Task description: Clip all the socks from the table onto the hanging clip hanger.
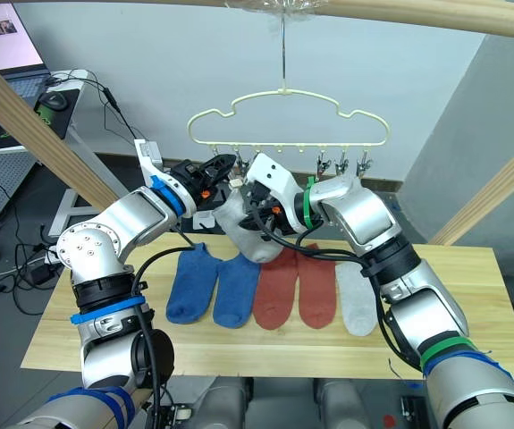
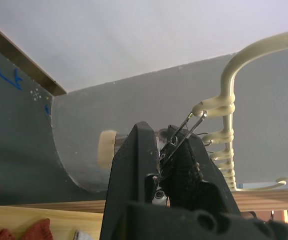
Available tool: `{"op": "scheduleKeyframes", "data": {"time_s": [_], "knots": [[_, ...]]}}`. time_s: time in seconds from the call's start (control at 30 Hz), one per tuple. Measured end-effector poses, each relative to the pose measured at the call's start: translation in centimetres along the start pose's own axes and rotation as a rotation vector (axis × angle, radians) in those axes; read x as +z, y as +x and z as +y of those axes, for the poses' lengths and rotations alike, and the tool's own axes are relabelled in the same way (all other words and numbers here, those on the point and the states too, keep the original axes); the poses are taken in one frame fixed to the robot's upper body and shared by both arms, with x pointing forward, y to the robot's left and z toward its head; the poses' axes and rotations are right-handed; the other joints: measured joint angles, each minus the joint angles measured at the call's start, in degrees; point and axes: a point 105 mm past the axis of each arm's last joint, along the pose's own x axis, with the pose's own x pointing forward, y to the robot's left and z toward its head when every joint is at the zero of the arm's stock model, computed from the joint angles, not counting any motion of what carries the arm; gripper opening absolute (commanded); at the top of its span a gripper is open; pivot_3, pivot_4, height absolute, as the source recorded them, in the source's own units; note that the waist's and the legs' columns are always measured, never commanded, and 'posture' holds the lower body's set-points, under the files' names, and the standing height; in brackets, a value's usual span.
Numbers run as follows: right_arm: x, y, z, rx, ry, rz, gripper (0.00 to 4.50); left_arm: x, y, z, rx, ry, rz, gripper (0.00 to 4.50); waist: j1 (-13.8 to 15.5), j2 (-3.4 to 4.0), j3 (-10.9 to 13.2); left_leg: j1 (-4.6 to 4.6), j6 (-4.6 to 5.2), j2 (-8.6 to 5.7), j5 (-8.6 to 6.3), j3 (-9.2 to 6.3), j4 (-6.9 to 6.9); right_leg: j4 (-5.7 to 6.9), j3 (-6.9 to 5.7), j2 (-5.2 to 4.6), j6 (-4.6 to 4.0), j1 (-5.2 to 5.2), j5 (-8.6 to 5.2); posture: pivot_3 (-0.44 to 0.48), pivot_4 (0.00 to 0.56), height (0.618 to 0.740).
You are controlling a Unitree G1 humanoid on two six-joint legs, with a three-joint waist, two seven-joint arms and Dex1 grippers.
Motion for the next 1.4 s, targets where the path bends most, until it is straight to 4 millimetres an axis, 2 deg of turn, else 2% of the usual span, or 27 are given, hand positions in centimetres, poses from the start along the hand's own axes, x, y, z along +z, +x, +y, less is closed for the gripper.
{"op": "scheduleKeyframes", "data": {"time_s": [0.2, 0.33, 0.7, 0.87, 0.93, 1.07, 1.17, 1.2, 1.3, 1.4], "knots": [[0.7, 0.2, -0.3, 0.005, -0.027, -0.002, 0.02, -0.1, -0.1, 0.0, -0.007, -0.004, 0.003, 0.26, 0.2, -0.02, -0.1, 0.00, -0.04, 0.01, 0.03, -0.04, 0.00, 0.03, -0.05, 0.00, -0.02, 0.00, 0.01, 0.209, 0.205, 0.740], [0.3, 0.5, -0.7, -0.002, -0.019, 0.004, 0.02, -0.2, -0.2, 0.0, -0.009, 0.002, 0.004, 0.26, 0.4, -0.03, -0.1, 0.00, -0.08, 0.01, 0.05, -0.05, 0.00, 0.05, -0.07, 0.00, -0.05, 0.00, 0.03, 0.208, 0.206, 0.740], [1.0, -0.2, -2.5, -0.057, -0.031, 0.002, 0.02, -0.4, -0.1, 0.0, -0.005, 0.016, 0.008, 0.26, 0.4, -0.02, -0.1, 0.00, -0.14, 0.04, 0.10, -0.12, 0.00, 0.15, -0.17, 0.02, -0.11, 0.00, 0.06, 0.201, 0.202, 0.740], [1.1, -0.3, -2.6, -0.064, -0.034, -0.002, 0.02, -0.4, -0.1, 0.0, -0.004, 0.020, 0.008, 0.26, 0.4, -0.02, -0.1, 0.00, -0.15, 0.04, 0.11, -0.14, 0.00, 0.19, -0.19, 0.02, -0.10, 0.00, 0.06, 0.202, 0.203, 0.740], [1.1, -0.3, -2.6, -0.064, -0.034, -0.002, 0.00, -0.4, -0.1, 0.0, -0.003, 0.020, 0.009, 0.99, 0.4, -0.02, -0.1, 0.00, -0.16, 0.04, 0.11, -0.16, 0.00, 0.22, -0.21, 0.02, -0.11, -0.01, 0.06, 0.203, 0.203, 0.740], [1.2, -0.3, -2.7, -0.064, -0.033, -0.003, 0.00, -0.9, -0.4, 1.3, 0.034, -0.002, 0.022, 2.21, 0.4, -0.03, -0.1, -0.01, -0.18, 0.04, 0.13, -0.23, 0.00, 0.24, -0.29, 0.02, -0.11, -0.01, 0.06, 0.203, 0.203, 0.740], [1.2, -0.3, -2.7, -0.065, -0.032, -0.006, 0.00, -1.1, -0.4, 1.5, 0.040, -0.007, 0.028, 3.12, 0.7, -0.03, -0.1, -0.09, -0.21, 0.04, 0.15, -0.36, 0.01, 0.23, -0.44, 0.00, -0.11, -0.02, 0.06, 0.203, 0.203, 0.740], [1.2, -0.3, -2.7, -0.065, -0.032, -0.006, 0.00, -1.0, -0.5, 1.5, 0.039, -0.006, 0.027, 3.12, 0.8, -0.03, -0.1, -0.09, -0.21, 0.04, 0.15, -0.38, 0.00, 0.23, -0.47, 0.00, -0.11, -0.02, 0.06, 0.203, 0.203, 0.740], [1.2, -0.3, -2.6, -0.064, -0.030, -0.005, 0.75, -0.9, -0.5, 1.4, 0.034, -0.006, 0.027, 3.15, 1.0, -0.03, -0.1, -0.12, -0.22, 0.04, 0.16, -0.43, 0.00, 0.23, -0.53, 0.00, -0.11, -0.02, 0.06, 0.203, 0.203, 0.740], [0.9, -0.3, -2.5, -0.062, -0.024, -0.003, 1.83, -0.6, -0.7, 1.3, 0.024, 0.017, 0.028, 3.15, 1.0, -0.03, -0.1, -0.13, -0.23, 0.04, 0.17, -0.47, 0.00, 0.23, -0.57, 0.00, -0.11, -0.02, 0.06, 0.204, 0.211, 0.740]]}}
